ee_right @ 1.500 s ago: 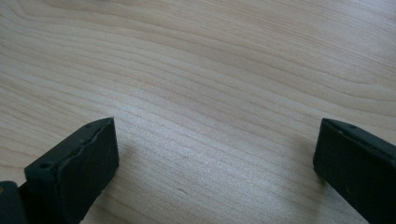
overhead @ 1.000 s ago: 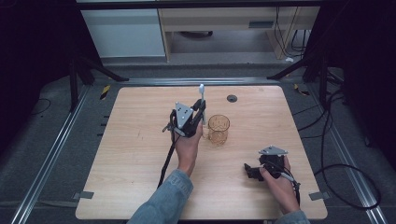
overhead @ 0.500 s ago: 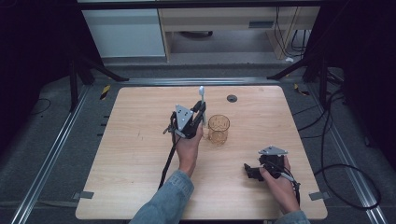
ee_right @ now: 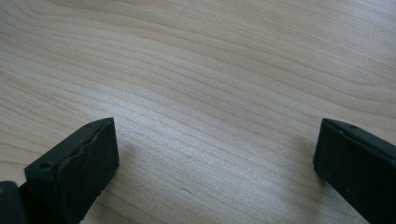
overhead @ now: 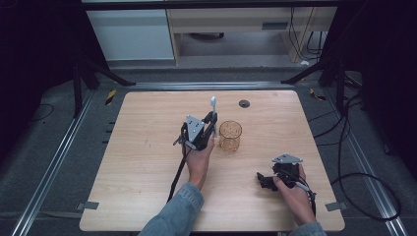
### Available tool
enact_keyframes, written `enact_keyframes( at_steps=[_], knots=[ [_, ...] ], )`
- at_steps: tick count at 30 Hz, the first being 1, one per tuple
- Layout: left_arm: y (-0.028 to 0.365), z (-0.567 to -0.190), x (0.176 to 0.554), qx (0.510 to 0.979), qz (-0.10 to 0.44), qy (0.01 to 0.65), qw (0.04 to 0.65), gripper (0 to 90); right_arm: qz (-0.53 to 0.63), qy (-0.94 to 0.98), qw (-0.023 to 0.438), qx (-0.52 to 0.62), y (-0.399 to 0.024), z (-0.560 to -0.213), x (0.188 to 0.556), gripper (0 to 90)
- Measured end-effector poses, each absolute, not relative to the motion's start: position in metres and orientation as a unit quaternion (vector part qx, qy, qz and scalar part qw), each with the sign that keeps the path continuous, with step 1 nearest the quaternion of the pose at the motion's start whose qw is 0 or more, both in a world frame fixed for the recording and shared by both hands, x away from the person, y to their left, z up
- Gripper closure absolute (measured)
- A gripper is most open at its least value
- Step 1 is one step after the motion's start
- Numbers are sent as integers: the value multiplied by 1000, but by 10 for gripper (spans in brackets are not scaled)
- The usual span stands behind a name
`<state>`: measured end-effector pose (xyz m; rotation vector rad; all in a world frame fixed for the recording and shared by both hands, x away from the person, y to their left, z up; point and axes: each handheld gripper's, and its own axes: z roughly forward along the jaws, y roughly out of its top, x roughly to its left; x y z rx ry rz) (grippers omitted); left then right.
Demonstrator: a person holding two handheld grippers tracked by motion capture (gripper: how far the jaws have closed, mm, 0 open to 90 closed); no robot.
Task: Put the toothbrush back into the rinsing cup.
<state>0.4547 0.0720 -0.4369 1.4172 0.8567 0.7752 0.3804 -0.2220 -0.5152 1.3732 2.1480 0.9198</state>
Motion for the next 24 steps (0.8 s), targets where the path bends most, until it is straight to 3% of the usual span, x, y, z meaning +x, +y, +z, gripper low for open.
enact_keyframes(
  at_steps=[24],
  knots=[
    [69, -456, 452, 620, 335, 380, 600, 788, 332, 776, 213, 493, -221, -515, 380, 5]
  ],
)
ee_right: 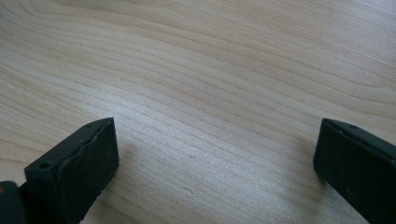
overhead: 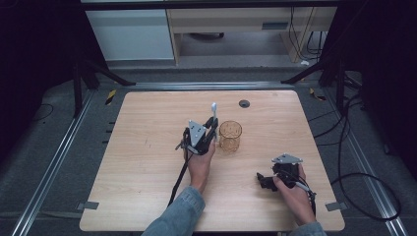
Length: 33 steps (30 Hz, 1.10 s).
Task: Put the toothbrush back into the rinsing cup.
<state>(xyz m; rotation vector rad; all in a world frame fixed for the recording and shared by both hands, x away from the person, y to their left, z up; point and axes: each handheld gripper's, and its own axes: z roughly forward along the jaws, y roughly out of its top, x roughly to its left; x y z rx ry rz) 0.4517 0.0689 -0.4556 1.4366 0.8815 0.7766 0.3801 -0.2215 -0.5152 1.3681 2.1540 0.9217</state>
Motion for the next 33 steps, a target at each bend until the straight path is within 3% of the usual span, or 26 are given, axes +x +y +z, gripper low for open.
enact_keyframes(
  at_steps=[33],
  knots=[
    [69, -467, 447, 635, 335, 383, 581, 785, 332, 777, 213, 491, -222, -515, 380, 4]
  ],
)
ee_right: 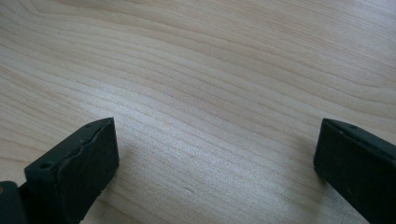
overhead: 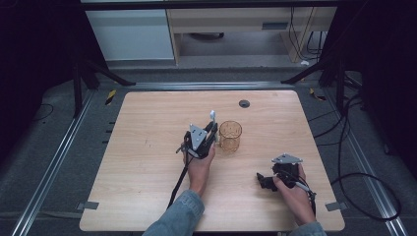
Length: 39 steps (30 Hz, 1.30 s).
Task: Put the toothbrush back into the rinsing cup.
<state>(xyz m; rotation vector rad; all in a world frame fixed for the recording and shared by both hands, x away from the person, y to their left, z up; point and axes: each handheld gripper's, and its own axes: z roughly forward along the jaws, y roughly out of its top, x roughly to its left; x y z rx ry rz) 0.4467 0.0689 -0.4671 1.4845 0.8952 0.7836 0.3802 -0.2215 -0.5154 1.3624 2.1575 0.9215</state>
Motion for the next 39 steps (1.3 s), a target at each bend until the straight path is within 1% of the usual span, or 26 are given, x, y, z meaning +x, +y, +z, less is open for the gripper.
enact_keyframes(
  at_steps=[29, 39],
  knots=[
    [69, -470, 448, 643, 330, 391, 570, 778, 332, 777, 213, 490, -222, -515, 380, 4],
    [69, -469, 447, 642, 328, 394, 570, 732, 332, 777, 213, 491, -221, -515, 380, 4]
  ],
)
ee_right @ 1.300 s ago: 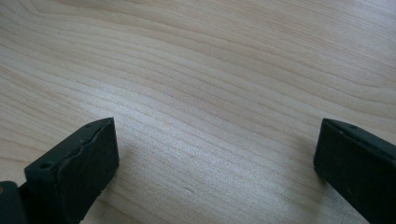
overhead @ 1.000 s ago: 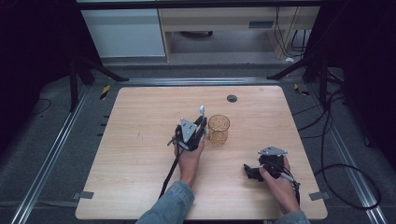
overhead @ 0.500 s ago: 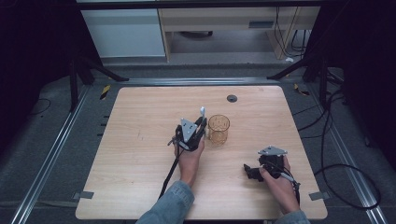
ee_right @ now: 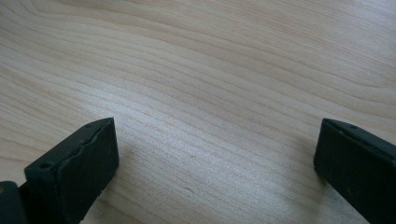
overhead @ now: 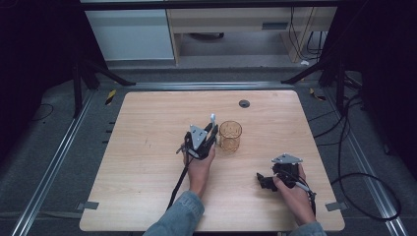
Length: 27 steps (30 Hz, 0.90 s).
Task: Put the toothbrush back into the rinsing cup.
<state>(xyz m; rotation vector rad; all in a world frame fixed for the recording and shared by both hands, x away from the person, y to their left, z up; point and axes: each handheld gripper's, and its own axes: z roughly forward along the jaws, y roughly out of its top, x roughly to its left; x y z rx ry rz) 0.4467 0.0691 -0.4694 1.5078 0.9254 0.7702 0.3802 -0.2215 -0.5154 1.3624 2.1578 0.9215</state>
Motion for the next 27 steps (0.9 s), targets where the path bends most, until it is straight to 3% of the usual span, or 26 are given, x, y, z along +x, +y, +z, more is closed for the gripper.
enact_keyframes(
  at_steps=[10, 27],
  knots=[
    [72, -464, 444, 646, 323, 396, 567, 636, 332, 777, 212, 491, -221, -515, 380, 4],
    [86, -450, 444, 695, 281, 384, 539, 266, 332, 777, 213, 490, -221, -515, 380, 4]
  ],
)
